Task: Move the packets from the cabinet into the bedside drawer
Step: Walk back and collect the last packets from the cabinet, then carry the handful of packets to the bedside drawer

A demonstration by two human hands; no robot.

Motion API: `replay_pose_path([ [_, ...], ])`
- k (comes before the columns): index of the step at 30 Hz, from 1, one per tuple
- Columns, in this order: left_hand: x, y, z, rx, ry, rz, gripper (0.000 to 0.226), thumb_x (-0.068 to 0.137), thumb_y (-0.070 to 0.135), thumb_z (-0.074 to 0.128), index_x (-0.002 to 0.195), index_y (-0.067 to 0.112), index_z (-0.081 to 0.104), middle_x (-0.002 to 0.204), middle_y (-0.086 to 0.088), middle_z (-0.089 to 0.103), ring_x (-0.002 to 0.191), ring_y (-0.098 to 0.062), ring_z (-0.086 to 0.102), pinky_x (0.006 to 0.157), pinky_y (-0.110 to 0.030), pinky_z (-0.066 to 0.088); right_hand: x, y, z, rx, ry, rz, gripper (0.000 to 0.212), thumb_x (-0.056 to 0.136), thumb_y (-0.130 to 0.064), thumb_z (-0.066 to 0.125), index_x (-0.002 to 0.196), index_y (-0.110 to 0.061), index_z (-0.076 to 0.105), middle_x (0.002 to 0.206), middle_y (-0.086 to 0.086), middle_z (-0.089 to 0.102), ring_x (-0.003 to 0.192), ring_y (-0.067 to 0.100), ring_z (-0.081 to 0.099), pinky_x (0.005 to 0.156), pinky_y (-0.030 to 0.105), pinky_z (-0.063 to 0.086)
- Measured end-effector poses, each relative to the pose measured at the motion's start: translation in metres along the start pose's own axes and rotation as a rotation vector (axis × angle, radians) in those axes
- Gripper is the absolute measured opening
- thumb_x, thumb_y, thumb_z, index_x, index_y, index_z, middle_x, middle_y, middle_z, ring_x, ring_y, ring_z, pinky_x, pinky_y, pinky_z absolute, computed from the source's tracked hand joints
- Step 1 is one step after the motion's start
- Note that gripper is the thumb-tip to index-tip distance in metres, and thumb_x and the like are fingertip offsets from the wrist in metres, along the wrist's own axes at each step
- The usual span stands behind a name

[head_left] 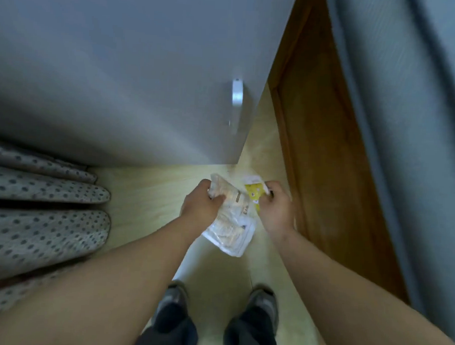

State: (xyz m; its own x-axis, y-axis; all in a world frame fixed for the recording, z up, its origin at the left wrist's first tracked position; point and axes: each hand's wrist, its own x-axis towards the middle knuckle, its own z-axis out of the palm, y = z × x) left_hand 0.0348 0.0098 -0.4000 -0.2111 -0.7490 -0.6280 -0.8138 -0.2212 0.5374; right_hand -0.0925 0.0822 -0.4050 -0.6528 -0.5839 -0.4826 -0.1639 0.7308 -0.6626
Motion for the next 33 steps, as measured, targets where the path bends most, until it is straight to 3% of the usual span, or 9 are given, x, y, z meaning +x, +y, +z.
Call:
replay_pose_path([
  [3,-0.057,0.016,-0.023,-0.249,0.073,-0.066,0.011,0.090,0.027,0.058,0.096,0.022,0.050,0.075,0.002,0.054,0.074,-0.025,0.055,0.061,-0.033,0.046,-0.065,-0.035,-0.024,0.258,-0.110,0.058,0.025,0.087,0.005,0.046,0.092,-0.010,0.066,0.082,0.001,0.061,0.061,-0.001,0.055,0.053,0.004,0.037],
  [6,-0.119,0.043,-0.063,-0.371,0.116,-0.086,0.008,0.091,0.020,0.056,0.091,0.026,0.050,0.077,0.005,0.056,0.076,-0.023,0.057,0.064,-0.033,0.047,-0.126,-0.076,-0.057,0.466,-0.190,0.143,0.024,0.087,-0.001,0.052,0.081,-0.017,0.069,0.080,-0.007,0.069,0.076,0.005,0.062,0.069,0.015,0.045],
  [10,-0.200,0.094,-0.124,-0.478,0.149,-0.055,0.013,0.091,0.012,0.054,0.088,0.024,0.052,0.078,0.004,0.059,0.074,-0.020,0.058,0.058,-0.030,0.046,-0.189,-0.141,-0.115,0.524,-0.205,0.123,0.024,0.091,-0.014,0.058,0.072,-0.023,0.069,0.072,-0.012,0.070,0.074,0.005,0.066,0.067,0.015,0.049],
  [13,-0.257,0.142,-0.161,-0.566,0.164,-0.023,0.011,0.092,0.014,0.055,0.092,0.025,0.054,0.082,0.003,0.061,0.074,-0.018,0.060,0.066,-0.037,0.051,-0.219,-0.184,-0.160,0.450,-0.127,0.008,0.025,0.083,0.000,0.062,0.084,-0.025,0.063,0.102,-0.009,0.061,0.097,0.011,0.058,0.081,0.018,0.048],
  [15,-0.287,0.175,-0.187,-0.613,0.150,0.014,0.013,0.093,0.017,0.054,0.091,0.030,0.053,0.084,0.002,0.064,0.075,-0.019,0.063,0.067,-0.040,0.054,-0.236,-0.219,-0.193,0.442,-0.090,0.003,0.039,0.074,-0.005,0.068,0.107,-0.023,0.058,0.119,-0.004,0.048,0.110,0.014,0.053,0.090,0.032,0.050],
  [17,-0.314,0.209,-0.212,-0.665,0.136,0.060,0.011,0.094,0.019,0.053,0.094,0.030,0.054,0.086,-0.001,0.067,0.077,-0.022,0.066,0.069,-0.042,0.056,-0.248,-0.253,-0.227,0.530,-0.096,0.027,0.057,0.065,-0.014,0.073,0.117,-0.023,0.050,0.119,0.005,0.052,0.107,0.022,0.059,0.085,0.043,0.055],
  [22,-0.375,0.287,-0.262,-0.844,0.034,0.131,0.017,0.094,0.007,0.047,0.092,0.022,0.056,0.081,-0.004,0.067,0.070,-0.020,0.064,0.063,-0.032,0.052,-0.290,-0.322,-0.312,0.780,-0.187,-0.057,0.037,0.087,-0.001,0.060,0.118,-0.018,0.047,0.100,0.006,0.065,0.085,0.019,0.068,0.071,0.035,0.058],
  [29,-0.446,0.348,-0.336,-0.716,-0.096,0.350,0.032,0.099,0.044,0.037,0.094,0.021,0.059,0.090,0.000,0.069,0.076,-0.012,0.066,0.064,-0.028,0.051,-0.363,-0.391,-0.354,1.001,0.044,-0.086,0.029,0.093,-0.007,0.051,0.121,-0.016,0.051,0.106,0.010,0.068,0.088,0.022,0.070,0.064,0.031,0.056],
  [33,-0.496,0.371,-0.340,-0.562,-0.227,0.504,0.021,0.089,0.028,0.063,0.108,0.023,0.056,0.098,0.001,0.070,0.080,-0.011,0.069,0.065,-0.031,0.058,-0.418,-0.397,-0.386,1.141,0.287,-0.071,0.018,0.092,-0.011,0.056,0.108,-0.018,0.053,0.097,0.007,0.068,0.079,0.019,0.069,0.066,0.035,0.056],
])
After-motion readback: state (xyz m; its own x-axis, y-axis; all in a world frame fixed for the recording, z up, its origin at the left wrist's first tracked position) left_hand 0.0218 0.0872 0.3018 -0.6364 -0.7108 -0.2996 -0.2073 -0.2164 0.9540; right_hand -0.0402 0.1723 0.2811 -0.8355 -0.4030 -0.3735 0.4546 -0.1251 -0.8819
